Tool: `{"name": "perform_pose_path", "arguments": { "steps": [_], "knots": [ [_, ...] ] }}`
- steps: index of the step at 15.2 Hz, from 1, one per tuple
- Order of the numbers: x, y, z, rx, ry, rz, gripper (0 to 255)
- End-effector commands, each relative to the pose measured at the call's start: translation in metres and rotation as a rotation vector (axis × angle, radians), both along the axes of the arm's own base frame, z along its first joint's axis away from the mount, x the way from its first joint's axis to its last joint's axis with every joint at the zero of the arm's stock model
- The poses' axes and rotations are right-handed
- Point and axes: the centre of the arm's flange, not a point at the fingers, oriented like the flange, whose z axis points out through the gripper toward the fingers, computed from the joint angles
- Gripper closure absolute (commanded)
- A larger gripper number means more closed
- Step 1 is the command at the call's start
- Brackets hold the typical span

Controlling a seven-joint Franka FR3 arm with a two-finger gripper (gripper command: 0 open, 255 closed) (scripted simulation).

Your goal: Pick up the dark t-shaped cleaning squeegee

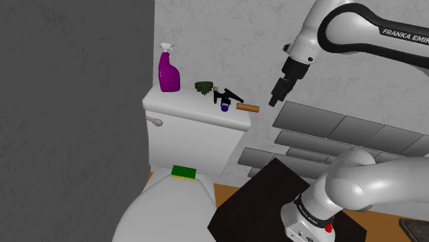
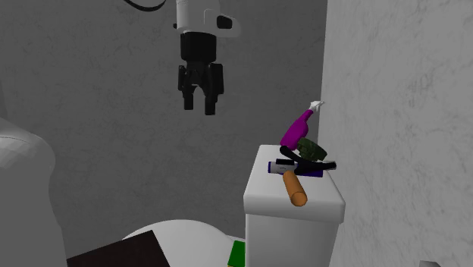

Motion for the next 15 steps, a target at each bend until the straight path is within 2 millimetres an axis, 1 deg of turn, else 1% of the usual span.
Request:
{"name": "perform_pose_path", "arguments": {
  "steps": [1, 15],
  "knots": [
    [0.0, 0.0, 0.0, 0.0, 0.0, 0.0, 0],
    [0.146, -0.081, -0.078, 0.029, -0.022, 0.035, 0]
  ]
}}
